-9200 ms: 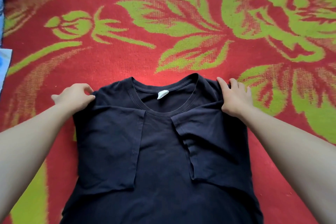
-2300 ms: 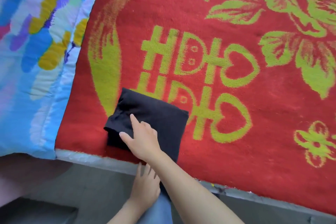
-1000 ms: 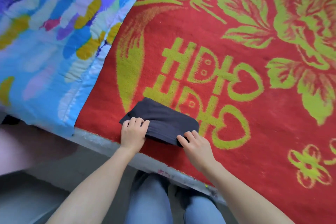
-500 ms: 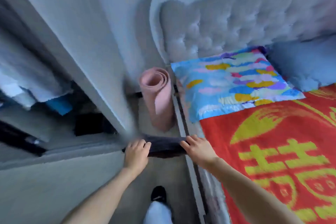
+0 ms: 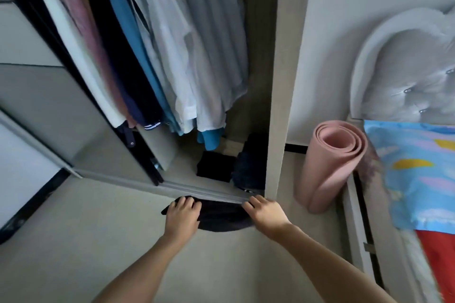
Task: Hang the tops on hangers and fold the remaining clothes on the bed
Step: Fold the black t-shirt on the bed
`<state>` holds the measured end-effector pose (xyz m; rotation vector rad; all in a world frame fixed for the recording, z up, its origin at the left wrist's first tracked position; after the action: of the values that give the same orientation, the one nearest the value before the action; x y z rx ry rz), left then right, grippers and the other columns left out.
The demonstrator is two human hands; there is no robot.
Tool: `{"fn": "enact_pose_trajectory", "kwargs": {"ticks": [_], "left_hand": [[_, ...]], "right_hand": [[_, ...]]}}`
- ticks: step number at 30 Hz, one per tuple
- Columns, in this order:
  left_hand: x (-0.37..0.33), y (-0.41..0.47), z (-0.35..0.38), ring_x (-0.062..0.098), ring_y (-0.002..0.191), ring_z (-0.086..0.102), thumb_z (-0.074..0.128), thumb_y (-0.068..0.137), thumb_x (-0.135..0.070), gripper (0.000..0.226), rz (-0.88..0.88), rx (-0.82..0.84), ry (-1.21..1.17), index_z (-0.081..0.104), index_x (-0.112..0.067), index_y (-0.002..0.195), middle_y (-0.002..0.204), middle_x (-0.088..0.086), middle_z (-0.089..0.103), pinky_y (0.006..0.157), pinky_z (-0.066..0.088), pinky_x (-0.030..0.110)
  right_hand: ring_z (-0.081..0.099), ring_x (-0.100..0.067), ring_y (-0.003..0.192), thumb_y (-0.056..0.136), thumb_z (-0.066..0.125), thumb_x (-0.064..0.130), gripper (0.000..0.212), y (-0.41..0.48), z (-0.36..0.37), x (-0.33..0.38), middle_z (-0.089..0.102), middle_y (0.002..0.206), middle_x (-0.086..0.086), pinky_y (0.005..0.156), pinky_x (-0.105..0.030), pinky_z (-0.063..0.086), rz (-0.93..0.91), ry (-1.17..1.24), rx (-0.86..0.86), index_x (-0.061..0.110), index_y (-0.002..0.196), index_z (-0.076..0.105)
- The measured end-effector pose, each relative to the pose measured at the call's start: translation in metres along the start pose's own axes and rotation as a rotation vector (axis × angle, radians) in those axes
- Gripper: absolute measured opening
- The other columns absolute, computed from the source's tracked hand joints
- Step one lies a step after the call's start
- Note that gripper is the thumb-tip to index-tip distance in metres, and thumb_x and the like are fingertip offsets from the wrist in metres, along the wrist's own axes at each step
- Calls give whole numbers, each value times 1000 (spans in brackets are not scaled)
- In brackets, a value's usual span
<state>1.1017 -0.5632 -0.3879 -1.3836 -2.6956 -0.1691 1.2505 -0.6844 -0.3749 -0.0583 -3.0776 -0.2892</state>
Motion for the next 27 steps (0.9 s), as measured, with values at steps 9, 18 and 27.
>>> {"fn": "enact_pose_trajectory", "kwargs": {"ticks": [9,18,27], "left_hand": [[105,46,69,21,56,59,90,18,-16,50,19,95,-53,67,-17,62,59,-1,57,48,47,30],[143,139,194,21,52,59,89,11,-18,51,13,185,-84,66,-18,56,55,0,57,43,47,30],[190,273,405,21,50,58,87,10,-16,47,81,131,72,66,-19,52,52,1,56,40,46,30]], "right_hand": [[56,-13,52,23,87,21,52,108,82,31,58,62,6,32,-18,34,53,115,179,21,70,67],[56,-8,50,11,86,28,60,193,215,-17,57,59,12,34,-12,32,104,182,337,26,69,69],[58,-10,45,14,87,27,56,301,435,-83,61,59,7,29,-18,33,80,-3,246,24,68,69]]}}
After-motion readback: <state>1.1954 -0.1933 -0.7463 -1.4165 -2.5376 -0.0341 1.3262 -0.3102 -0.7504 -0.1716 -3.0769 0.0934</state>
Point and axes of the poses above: each hand's wrist, its own y-axis towards the middle knuckle, its own z-axis out of the palm, x = y × z, the point moved 6 cm from there along y, towards the middle knuckle
